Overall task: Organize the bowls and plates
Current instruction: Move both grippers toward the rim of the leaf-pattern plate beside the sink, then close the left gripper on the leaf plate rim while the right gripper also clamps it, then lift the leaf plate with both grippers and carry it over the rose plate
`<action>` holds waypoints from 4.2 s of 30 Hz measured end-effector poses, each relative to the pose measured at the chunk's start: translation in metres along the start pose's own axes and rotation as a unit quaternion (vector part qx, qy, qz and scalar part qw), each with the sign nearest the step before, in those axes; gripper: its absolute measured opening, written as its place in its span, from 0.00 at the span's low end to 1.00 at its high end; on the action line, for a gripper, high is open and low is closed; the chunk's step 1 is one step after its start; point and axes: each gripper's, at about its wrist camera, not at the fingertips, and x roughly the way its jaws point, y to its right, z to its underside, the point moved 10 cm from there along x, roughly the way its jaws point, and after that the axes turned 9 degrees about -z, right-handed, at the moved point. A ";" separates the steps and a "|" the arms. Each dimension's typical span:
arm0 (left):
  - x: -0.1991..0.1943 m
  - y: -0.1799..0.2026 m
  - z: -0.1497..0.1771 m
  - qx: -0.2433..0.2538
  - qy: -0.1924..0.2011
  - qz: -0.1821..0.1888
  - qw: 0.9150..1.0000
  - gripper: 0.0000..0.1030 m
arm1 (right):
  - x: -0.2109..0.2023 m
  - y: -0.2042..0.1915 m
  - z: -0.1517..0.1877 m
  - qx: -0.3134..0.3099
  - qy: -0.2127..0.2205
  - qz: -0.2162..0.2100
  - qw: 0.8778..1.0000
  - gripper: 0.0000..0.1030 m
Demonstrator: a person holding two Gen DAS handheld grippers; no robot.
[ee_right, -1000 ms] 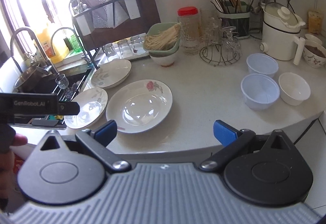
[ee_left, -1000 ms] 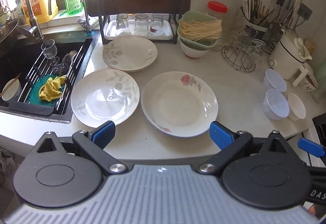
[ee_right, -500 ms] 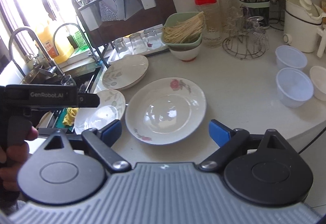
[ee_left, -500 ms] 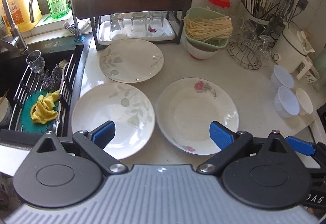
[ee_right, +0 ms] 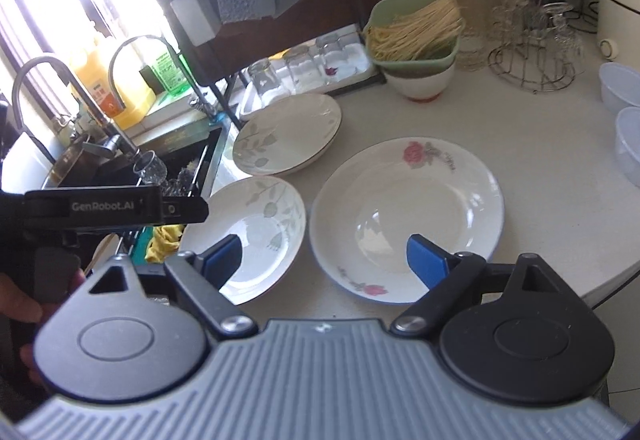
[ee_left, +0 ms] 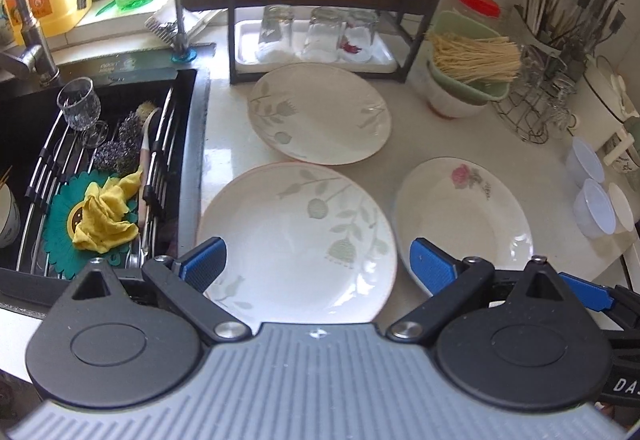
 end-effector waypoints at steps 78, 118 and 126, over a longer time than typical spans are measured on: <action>0.116 0.069 -0.045 -0.003 -0.131 0.126 0.983 0.44 | 0.077 0.105 -0.025 0.095 -0.090 -0.023 0.991 0.17; 0.118 0.131 -0.032 0.057 -0.114 0.012 0.992 0.43 | 0.073 0.160 -0.019 0.056 -0.099 0.030 0.993 0.18; 0.084 0.123 -0.033 0.029 -0.081 0.018 0.996 0.43 | 0.065 0.156 -0.028 0.012 -0.090 0.061 0.994 0.18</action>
